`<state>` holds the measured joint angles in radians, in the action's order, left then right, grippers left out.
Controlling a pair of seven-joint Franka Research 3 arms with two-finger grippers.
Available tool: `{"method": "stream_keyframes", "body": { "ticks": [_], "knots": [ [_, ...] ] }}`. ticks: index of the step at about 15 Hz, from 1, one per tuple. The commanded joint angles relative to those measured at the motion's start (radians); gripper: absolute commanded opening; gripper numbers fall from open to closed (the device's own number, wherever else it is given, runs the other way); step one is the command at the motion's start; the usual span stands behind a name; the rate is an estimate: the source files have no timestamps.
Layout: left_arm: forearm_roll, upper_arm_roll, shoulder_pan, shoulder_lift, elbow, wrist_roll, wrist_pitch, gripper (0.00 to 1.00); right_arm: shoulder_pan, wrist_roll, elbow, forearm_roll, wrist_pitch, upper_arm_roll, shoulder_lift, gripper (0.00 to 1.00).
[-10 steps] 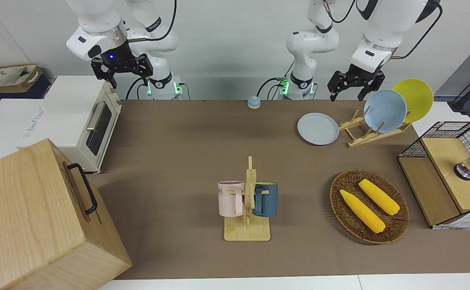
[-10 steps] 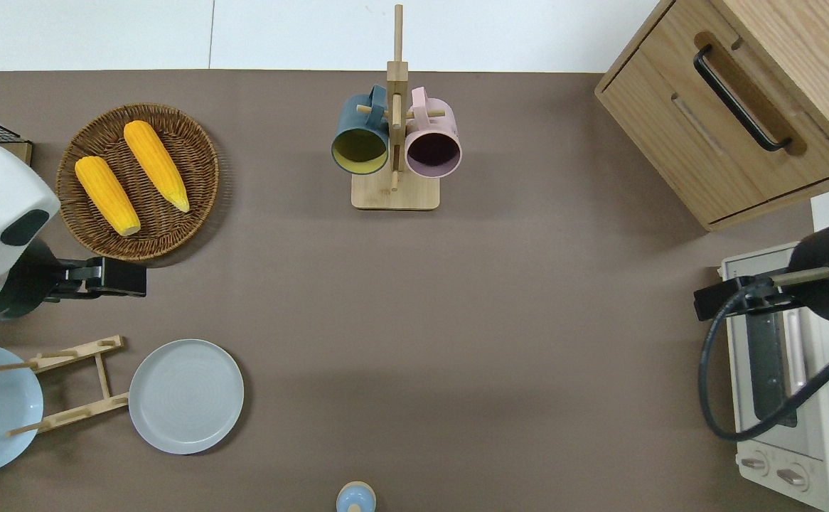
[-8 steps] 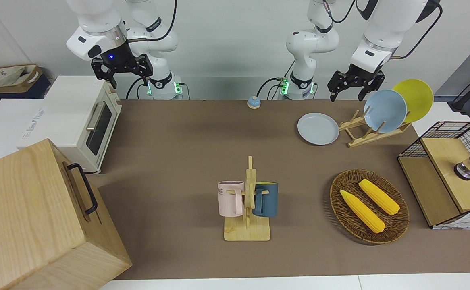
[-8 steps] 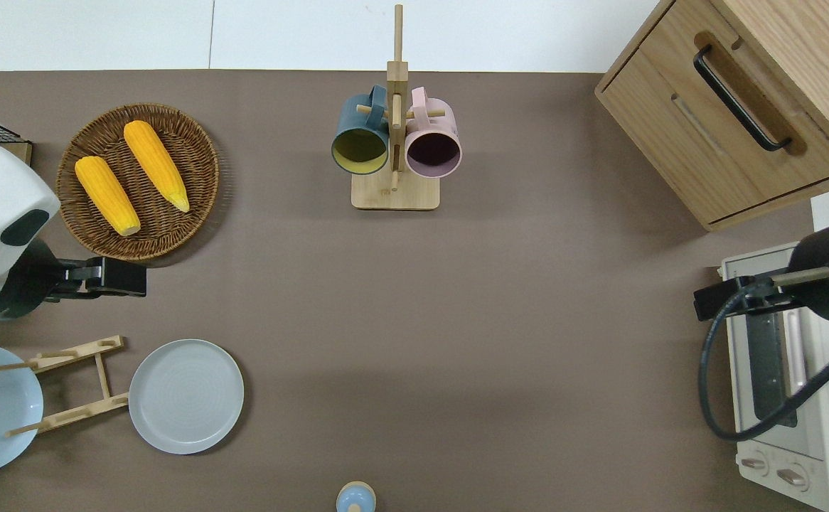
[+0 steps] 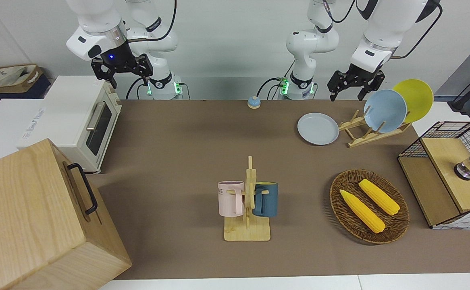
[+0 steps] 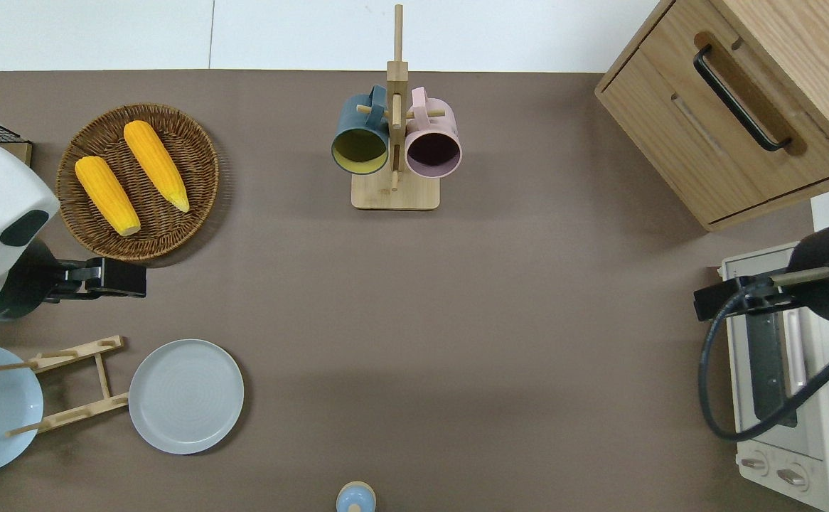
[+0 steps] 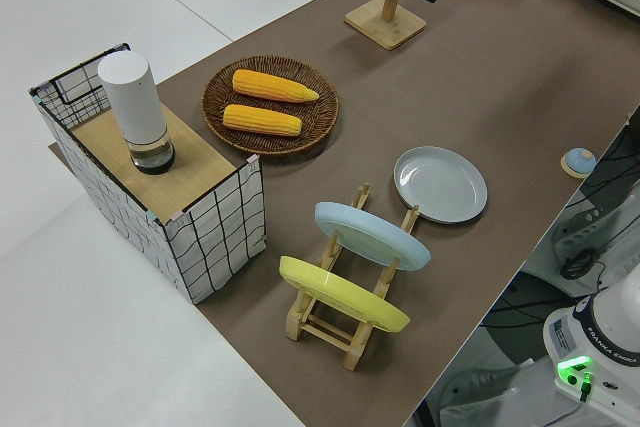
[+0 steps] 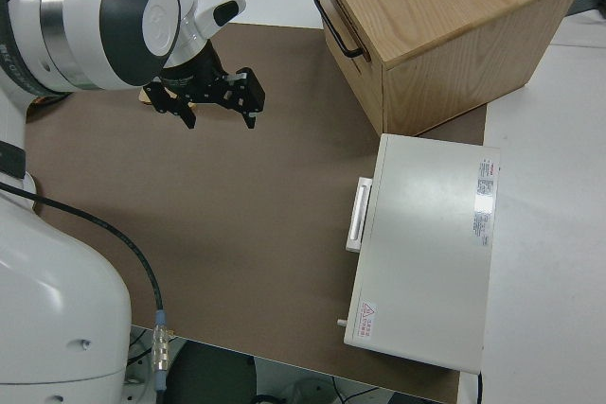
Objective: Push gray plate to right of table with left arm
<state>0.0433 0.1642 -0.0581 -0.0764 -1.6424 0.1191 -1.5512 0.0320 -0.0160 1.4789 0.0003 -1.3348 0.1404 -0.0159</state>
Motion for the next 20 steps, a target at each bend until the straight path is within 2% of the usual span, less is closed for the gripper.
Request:
{"method": "stream_keyframes", "body": {
  "ticks": [1, 7, 10, 12, 16, 20],
  "knots": [
    [0.0, -0.003, 0.006, -0.034, -0.032, 0.014, 0.03, 1.0, 0.019, -0.012, -0.009, 0.004, 0.016, 0.016, -0.002, 0.983],
    [-0.002, -0.005, 0.0, -0.135, -0.204, -0.051, -0.039, 0.99, 0.019, -0.012, -0.009, 0.004, 0.016, 0.016, -0.002, 0.983],
    [-0.002, -0.018, -0.008, -0.219, -0.368, -0.113, -0.149, 0.99, 0.019, -0.012, -0.009, 0.004, 0.016, 0.016, -0.002, 0.983],
    [-0.002, -0.043, -0.008, -0.259, -0.479, -0.162, -0.237, 0.99, 0.02, -0.012, -0.009, 0.004, 0.016, 0.016, -0.002, 0.983],
    [-0.034, -0.081, -0.008, -0.269, -0.62, -0.24, -0.37, 0.99, 0.019, -0.012, -0.009, 0.004, 0.016, 0.016, -0.002, 0.983],
    [-0.037, -0.086, -0.031, -0.253, -0.755, -0.295, -0.571, 0.99, 0.019, -0.013, -0.009, 0.004, 0.016, 0.016, -0.002, 0.983]
  ]
}}
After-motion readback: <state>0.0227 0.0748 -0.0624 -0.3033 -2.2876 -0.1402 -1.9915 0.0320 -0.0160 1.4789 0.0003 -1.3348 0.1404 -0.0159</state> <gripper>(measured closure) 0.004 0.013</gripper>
